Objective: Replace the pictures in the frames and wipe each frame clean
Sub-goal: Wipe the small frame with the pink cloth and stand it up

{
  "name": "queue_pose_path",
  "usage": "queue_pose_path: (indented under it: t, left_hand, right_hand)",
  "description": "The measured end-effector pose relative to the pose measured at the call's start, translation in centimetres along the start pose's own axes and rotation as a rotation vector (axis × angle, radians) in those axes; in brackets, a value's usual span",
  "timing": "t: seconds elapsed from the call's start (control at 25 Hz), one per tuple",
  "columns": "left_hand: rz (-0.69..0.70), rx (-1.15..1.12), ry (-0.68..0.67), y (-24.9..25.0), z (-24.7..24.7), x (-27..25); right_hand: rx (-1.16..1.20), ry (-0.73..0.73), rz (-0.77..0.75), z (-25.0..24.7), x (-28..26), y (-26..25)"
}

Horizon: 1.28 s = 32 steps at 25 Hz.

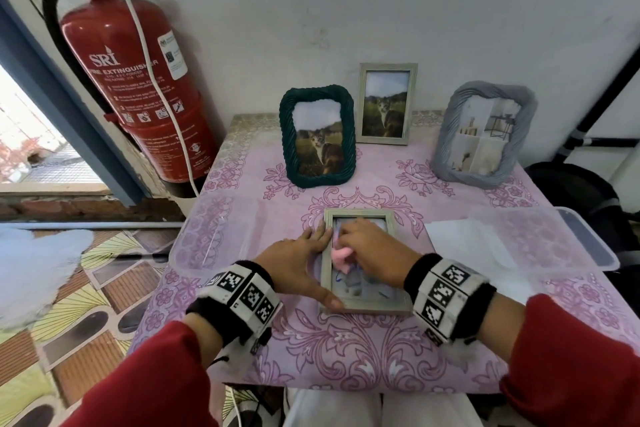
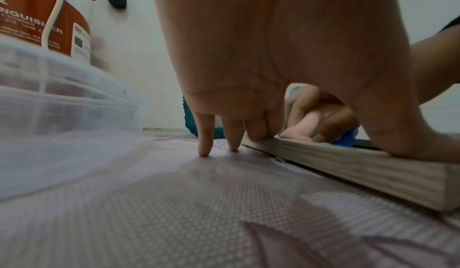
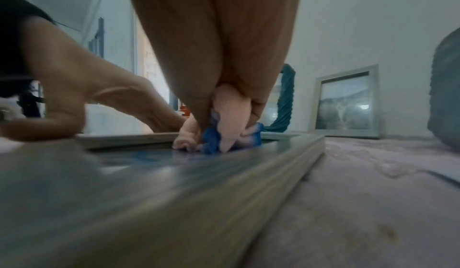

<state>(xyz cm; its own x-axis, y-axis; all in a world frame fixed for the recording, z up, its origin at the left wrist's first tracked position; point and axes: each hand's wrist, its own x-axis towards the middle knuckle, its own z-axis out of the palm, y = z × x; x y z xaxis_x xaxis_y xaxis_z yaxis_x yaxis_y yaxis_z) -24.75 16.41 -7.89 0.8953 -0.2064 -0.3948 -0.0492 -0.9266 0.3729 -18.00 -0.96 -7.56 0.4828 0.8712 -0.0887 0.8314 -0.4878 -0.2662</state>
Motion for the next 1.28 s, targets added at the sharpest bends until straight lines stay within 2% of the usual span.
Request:
queue_pose_path:
  t: [0.2, 0.36, 0.56, 0.72, 0.8, 1.08, 1.2, 1.28]
  left_hand:
    - [-0.028, 0.117, -0.022, 0.4, -0.4, -0.1]
    - [-0.021, 0.099, -0.044, 0.5, -0.6, -0.4]
    - [-0.008, 0.059, -0.053, 0.4, -0.6, -0.4]
    - [-0.012, 0.063, -0.044, 0.4, -0.4, -0.2]
    - [-0.020, 0.075, -0.030, 0.3, -0.4, -0.1]
    - [-0.041, 0.076, -0.035, 0.5, -0.5, -0.2]
    - [-0.047, 0.076, -0.051, 0.7, -0.6, -0.4]
    - [-0.044, 0.075, -0.054, 0.7, -0.7, -0.4]
  right_hand:
    - [0.056, 0.021, -0.099, 1.1, -4.4, -1.2]
    - [-0.142, -0.007, -0.091, -0.9, -6.1, 0.4]
    - [-0.296, -0.018, 0.076, -2.3, -2.2, 2.5]
    - [-0.168, 0.017, 0.146, -2.1, 0.4, 2.2]
    - [-0.080, 0.007, 0.106, -1.1, 0.6, 0.8]
    - [-0.084, -0.020, -0.063, 0.6, -2.8, -2.1]
    - [-0.103, -0.031, -0.081, 0.2, -5.2, -1.8]
    - [-0.195, -0.056, -0.053, -0.8, -6.2, -1.0]
